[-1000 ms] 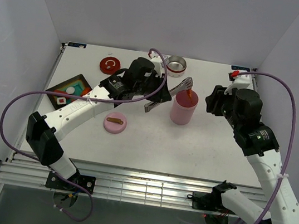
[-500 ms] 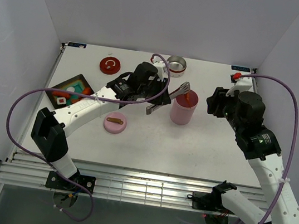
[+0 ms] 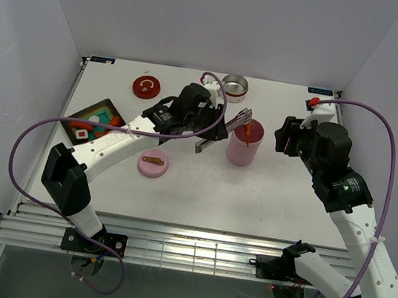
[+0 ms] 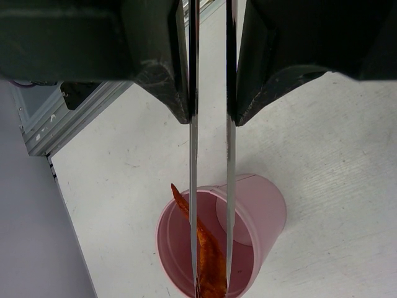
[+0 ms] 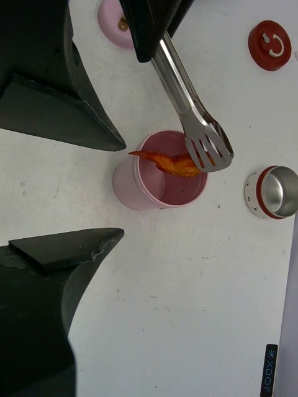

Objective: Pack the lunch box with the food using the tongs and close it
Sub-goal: Place the fake food in the packing box.

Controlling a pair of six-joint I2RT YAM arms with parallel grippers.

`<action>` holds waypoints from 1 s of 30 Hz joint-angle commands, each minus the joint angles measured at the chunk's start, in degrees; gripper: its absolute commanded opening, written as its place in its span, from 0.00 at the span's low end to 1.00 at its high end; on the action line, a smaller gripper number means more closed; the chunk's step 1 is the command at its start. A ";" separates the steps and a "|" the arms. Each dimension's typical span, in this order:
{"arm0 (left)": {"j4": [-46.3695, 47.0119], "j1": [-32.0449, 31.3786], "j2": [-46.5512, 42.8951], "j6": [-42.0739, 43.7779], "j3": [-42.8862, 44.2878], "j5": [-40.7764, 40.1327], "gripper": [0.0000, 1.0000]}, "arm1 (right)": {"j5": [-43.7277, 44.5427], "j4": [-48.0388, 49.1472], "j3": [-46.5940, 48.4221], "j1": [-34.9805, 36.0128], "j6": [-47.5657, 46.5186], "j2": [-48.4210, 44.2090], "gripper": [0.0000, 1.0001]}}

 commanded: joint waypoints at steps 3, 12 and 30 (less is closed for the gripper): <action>2.66 -0.83 -1.30 -0.08 0.39 -0.45 0.45 | 1.26 2.78 -0.17 -0.14 -0.92 -0.94 0.59; 2.66 -1.27 -1.48 -0.25 1.70 -1.60 0.52 | 0.12 2.96 -0.70 -0.14 -1.01 -1.64 0.60; -22.21 17.96 -3.74 3.35 20.61 -20.40 0.47 | -23.26 9.90 -13.87 -0.06 3.30 -8.32 0.63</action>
